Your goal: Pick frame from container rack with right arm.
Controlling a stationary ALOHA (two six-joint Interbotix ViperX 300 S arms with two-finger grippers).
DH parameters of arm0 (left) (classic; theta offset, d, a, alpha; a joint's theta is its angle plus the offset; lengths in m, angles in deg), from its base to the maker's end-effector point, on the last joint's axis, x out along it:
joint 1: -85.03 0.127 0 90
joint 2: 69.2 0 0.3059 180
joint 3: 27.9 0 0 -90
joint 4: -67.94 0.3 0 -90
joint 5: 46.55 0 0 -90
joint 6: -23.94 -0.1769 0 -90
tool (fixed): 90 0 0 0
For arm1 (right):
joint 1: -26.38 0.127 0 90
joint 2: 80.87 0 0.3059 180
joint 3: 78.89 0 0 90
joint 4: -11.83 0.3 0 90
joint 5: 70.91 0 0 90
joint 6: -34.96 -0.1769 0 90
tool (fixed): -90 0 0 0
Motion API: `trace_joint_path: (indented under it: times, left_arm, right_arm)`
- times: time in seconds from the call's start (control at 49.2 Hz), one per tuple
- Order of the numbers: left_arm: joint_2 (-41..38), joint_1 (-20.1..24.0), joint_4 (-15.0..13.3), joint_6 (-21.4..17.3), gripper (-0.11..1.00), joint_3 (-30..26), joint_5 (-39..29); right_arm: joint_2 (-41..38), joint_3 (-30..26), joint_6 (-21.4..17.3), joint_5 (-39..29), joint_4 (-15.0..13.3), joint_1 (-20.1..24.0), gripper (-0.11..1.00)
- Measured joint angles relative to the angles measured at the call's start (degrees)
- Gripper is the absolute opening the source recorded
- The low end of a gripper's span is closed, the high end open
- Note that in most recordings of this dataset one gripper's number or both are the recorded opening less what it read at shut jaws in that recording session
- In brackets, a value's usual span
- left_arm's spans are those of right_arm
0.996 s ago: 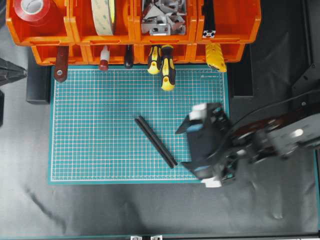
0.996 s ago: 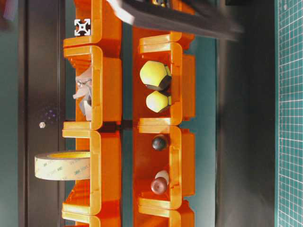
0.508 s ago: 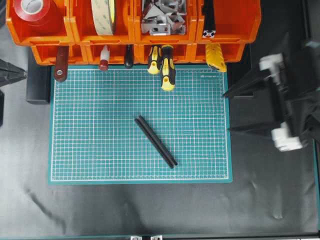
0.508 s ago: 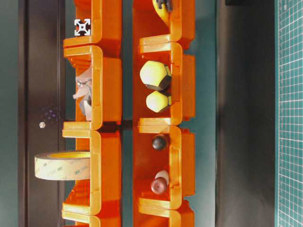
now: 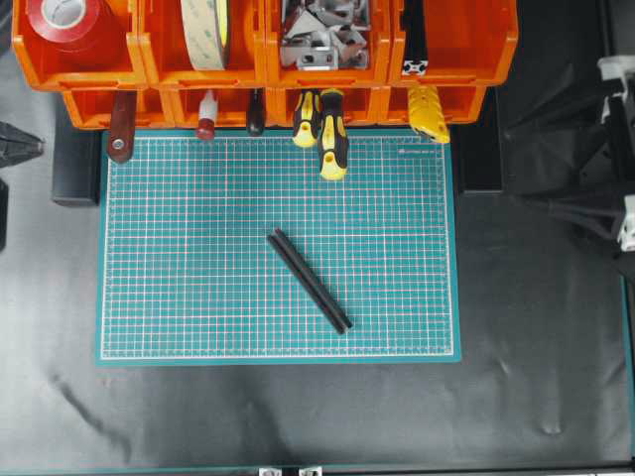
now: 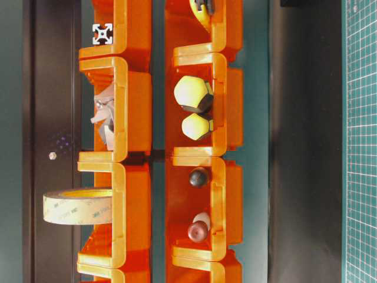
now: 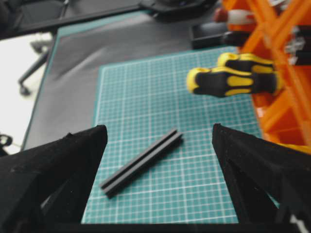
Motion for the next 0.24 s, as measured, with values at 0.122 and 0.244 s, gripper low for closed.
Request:
trace_joint_path:
  times: [0.122, 0.244]
  left_arm:
    - [0.6, 0.0, 0.0, 0.1, 0.0, 0.1, 0.0]
    - [0.8, 0.0, 0.0, 0.1, 0.0, 0.4, 0.0]
  right_arm:
    - [0.7, 0.2, 0.0, 0.1, 0.0, -1.3, 0.83]
    - [1.1, 0.3, 0.0, 0.1, 0.0, -2.5, 0.83]
